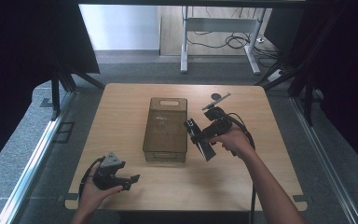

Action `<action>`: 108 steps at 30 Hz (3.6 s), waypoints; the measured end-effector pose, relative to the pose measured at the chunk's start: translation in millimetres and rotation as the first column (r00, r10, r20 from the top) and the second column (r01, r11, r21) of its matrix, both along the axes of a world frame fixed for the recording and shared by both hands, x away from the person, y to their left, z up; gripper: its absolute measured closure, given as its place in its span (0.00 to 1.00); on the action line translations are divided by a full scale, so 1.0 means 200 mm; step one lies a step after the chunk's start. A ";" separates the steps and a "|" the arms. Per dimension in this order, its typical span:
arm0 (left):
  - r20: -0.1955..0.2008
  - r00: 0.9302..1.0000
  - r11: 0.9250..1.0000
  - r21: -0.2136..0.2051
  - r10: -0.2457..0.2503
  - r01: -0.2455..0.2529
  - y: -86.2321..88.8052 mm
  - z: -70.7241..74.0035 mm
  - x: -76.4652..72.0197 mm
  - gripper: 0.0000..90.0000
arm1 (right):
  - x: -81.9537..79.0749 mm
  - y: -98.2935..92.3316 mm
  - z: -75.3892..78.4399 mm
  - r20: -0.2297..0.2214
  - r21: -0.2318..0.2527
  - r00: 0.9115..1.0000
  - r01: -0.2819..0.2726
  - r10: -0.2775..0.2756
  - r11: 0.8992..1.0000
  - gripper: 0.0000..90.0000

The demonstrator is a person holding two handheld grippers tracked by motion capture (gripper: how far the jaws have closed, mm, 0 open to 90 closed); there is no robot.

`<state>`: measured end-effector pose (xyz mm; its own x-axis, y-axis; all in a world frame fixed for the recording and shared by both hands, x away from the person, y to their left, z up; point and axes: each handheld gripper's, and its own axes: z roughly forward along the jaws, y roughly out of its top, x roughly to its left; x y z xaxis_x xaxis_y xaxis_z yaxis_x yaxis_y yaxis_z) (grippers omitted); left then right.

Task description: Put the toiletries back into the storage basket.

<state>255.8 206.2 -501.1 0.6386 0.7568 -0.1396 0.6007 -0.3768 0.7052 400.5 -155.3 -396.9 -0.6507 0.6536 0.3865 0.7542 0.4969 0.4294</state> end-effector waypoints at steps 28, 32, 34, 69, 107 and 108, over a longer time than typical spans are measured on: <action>-0.004 1.000 1.000 0.007 -0.003 0.003 -0.01 0.00 0.00 0.21 | 0.09 0.12 0.01 -0.013 0.023 1.000 -0.002 0.002 1.000 0.52; -0.005 1.000 1.000 0.006 -0.006 0.006 -0.01 -0.01 0.00 0.21 | 0.11 0.14 0.02 -0.025 0.019 1.000 0.003 -0.002 1.000 0.53; -0.008 1.000 1.000 0.005 -0.004 0.004 -0.01 -0.01 0.00 0.21 | 0.12 0.16 0.01 -0.029 0.013 1.000 0.001 -0.001 1.000 0.52; 0.003 1.000 1.000 -0.005 -0.001 0.001 0.01 0.00 0.00 0.21 | 0.30 0.49 -0.08 -0.087 0.016 0.995 0.053 -0.052 0.998 0.53; 0.004 1.000 1.000 -0.004 -0.016 0.016 -0.01 0.00 0.00 0.21 | 0.37 0.66 -0.28 -0.179 -0.037 0.972 0.150 -0.154 0.988 0.52; 0.004 1.000 1.000 -0.004 -0.016 0.016 -0.01 0.00 0.00 0.21 | 0.37 0.66 -0.28 -0.179 -0.037 0.972 0.150 -0.154 0.988 0.52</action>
<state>256.0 204.4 -500.9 0.6511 0.7459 -0.1404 0.5919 -0.3832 0.7091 474.8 -23.8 -453.0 -0.4639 0.7497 0.4719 0.8856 0.3786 0.2691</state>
